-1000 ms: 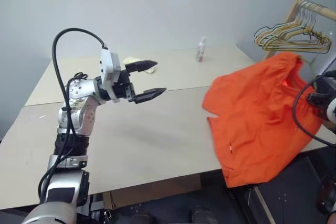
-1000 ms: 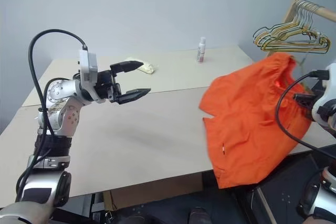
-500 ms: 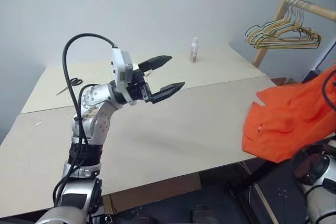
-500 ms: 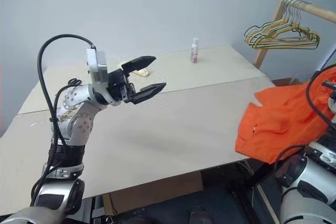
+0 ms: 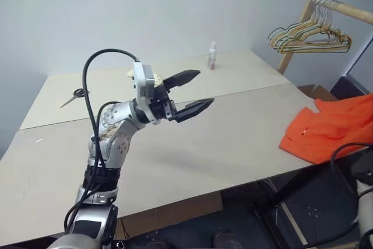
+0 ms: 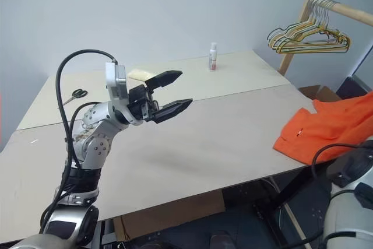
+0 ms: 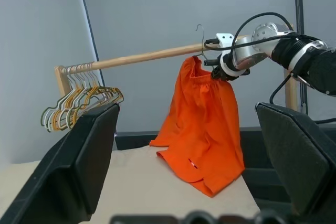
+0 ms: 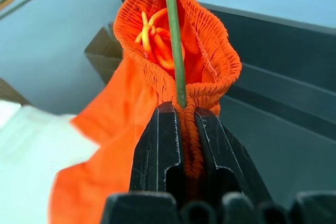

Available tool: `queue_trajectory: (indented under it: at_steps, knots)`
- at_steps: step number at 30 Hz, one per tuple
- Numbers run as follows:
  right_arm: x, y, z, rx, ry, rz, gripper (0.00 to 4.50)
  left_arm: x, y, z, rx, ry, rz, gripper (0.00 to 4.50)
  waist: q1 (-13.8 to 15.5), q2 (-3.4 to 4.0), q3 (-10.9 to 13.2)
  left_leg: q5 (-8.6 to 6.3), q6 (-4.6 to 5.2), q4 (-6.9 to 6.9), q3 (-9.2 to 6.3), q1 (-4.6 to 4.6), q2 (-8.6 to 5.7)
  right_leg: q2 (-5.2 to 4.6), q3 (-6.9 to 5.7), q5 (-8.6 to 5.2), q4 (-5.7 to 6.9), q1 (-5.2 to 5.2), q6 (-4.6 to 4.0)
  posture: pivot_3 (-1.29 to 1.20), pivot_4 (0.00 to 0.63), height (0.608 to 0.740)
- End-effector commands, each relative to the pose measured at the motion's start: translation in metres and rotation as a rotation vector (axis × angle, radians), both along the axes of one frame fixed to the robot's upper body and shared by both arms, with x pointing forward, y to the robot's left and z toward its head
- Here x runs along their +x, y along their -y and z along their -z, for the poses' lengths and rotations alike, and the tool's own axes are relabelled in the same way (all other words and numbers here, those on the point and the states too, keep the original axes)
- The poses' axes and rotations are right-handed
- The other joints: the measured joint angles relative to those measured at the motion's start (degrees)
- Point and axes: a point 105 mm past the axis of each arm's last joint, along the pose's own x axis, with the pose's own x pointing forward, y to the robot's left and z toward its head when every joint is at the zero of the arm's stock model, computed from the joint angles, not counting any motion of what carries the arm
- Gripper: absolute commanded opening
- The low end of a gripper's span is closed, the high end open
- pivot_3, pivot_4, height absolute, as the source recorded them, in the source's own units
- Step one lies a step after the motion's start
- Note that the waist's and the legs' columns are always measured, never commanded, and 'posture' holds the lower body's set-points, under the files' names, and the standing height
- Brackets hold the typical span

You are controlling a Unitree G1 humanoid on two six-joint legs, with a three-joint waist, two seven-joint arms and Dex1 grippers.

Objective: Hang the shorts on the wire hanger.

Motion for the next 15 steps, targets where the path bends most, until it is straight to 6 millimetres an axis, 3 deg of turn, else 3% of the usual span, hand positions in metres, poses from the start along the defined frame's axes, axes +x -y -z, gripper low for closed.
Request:
queue_trajectory:
  at_steps: [1,8,15]
  knots:
    - [-0.005,0.011,-0.013,0.034,0.104,0.034,0.09,-0.005,-0.001,-0.008,-0.012,0.041,0.009,4.5,-0.01,0.03,0.01,-0.01,0.01,-0.02,0.02,0.03,0.05,0.06,0.02,0.03,-0.16,0.05,0.04,-0.09,0.0,0.74]
    - [-0.006,0.011,0.011,0.204,0.121,0.065,0.09,-0.008,-0.002,-0.006,-0.01,0.047,0.011,4.5,-0.01,0.03,0.05,-0.13,0.23,-0.1,0.63,0.04,0.13,0.24,0.66,0.09,-0.43,0.19,0.13,-0.08,0.0,0.74]
    - [-0.007,0.011,0.017,0.193,0.074,0.087,0.09,-0.011,-0.002,-0.009,-0.032,0.053,0.023,4.5,-0.01,-0.02,0.12,-0.32,0.55,-0.1,1.06,0.51,0.15,0.28,1.07,0.08,-0.73,0.62,0.18,-0.07,0.0,0.74]
